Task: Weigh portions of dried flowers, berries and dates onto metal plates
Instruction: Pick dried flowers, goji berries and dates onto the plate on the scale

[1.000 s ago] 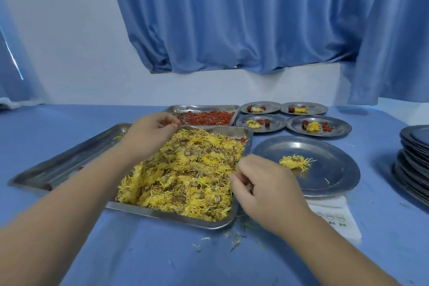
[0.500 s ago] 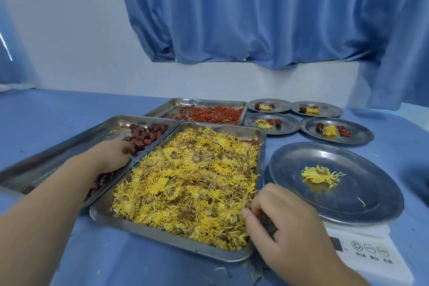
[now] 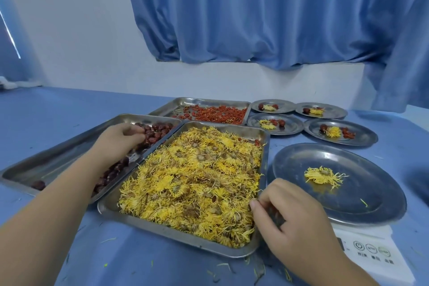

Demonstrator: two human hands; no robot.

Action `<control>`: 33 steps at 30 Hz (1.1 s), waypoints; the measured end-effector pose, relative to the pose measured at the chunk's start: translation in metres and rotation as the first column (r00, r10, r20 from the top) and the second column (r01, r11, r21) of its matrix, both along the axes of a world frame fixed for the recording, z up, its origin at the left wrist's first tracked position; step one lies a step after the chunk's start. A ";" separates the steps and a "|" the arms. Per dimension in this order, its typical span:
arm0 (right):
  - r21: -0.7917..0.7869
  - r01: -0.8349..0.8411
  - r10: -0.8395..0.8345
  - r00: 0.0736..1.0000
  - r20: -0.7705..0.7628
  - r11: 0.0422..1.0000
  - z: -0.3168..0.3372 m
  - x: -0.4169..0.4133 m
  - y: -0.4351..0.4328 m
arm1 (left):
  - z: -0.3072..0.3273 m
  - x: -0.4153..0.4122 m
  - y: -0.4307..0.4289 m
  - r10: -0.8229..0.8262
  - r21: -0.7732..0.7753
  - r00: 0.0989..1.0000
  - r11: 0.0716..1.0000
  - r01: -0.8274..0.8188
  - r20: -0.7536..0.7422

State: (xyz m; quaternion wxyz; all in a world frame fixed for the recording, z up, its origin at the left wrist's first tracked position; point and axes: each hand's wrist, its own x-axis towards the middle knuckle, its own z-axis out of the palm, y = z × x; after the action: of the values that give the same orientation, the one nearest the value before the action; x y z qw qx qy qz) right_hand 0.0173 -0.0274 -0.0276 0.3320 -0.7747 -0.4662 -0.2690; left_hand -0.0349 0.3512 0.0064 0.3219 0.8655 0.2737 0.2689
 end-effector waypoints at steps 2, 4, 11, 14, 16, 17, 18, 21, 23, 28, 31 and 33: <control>0.026 0.011 -0.009 0.998 -0.059 1.000 0.001 0.001 -0.003 | 0.015 -0.006 -0.019 -0.073 -0.127 0.989 0.988 0.089 0.126; 0.082 0.028 -0.017 0.991 -0.136 0.996 0.002 0.002 -0.006 | 0.027 -0.006 -0.040 -0.178 -0.225 0.972 0.952 0.210 0.156; 0.543 0.259 0.230 0.703 -0.673 0.798 0.025 0.021 -0.043 | 0.052 0.025 -0.136 -0.422 -0.290 0.889 0.841 0.457 0.177; 0.682 0.422 0.426 0.554 -0.715 0.597 0.036 0.040 -0.065 | 0.051 0.045 -0.182 -0.513 -0.170 0.855 0.839 0.518 0.075; 0.766 0.476 0.605 0.477 -0.637 0.431 0.044 0.050 -0.080 | 0.049 0.057 -0.212 -0.585 -0.122 0.811 0.806 0.580 -0.004; 0.789 0.497 0.666 0.454 -0.592 0.362 0.046 0.054 -0.086 | 0.047 0.063 -0.226 -0.615 -0.114 0.788 0.785 0.609 -0.033; 0.796 0.517 0.701 0.439 -0.562 0.314 0.047 0.057 -0.092 | 0.046 0.069 -0.238 -0.638 -0.108 0.768 0.769 0.630 -0.059; 0.786 0.556 0.724 0.421 -0.546 0.270 0.047 0.062 -0.098 | 0.039 0.088 -0.269 -0.669 -0.035 0.724 0.738 0.674 -0.166; 0.777 0.565 0.721 0.412 -0.557 0.277 0.047 0.062 -0.095 | 0.034 0.099 -0.283 -0.660 0.032 0.699 0.720 0.693 -0.275; 0.775 0.550 0.741 0.369 -0.561 0.313 0.046 0.058 -0.087 | 0.024 0.113 -0.294 -0.596 0.184 0.659 0.661 0.727 -0.459; 0.799 0.534 0.825 0.293 -0.482 0.277 0.047 0.054 -0.081 | 0.027 0.116 -0.288 -0.581 0.247 0.668 0.640 0.728 -0.464; 0.810 0.512 0.849 0.256 -0.463 0.288 0.053 0.055 -0.077 | 0.033 0.117 -0.280 -0.583 0.268 0.687 0.645 0.716 -0.433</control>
State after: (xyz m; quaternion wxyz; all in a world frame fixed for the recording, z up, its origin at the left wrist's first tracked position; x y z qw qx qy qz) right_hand 0.0727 -0.1043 0.0255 0.9438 -0.3163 -0.0226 0.0935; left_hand 0.0824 0.0717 0.0394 0.1580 0.9833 -0.0772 0.0469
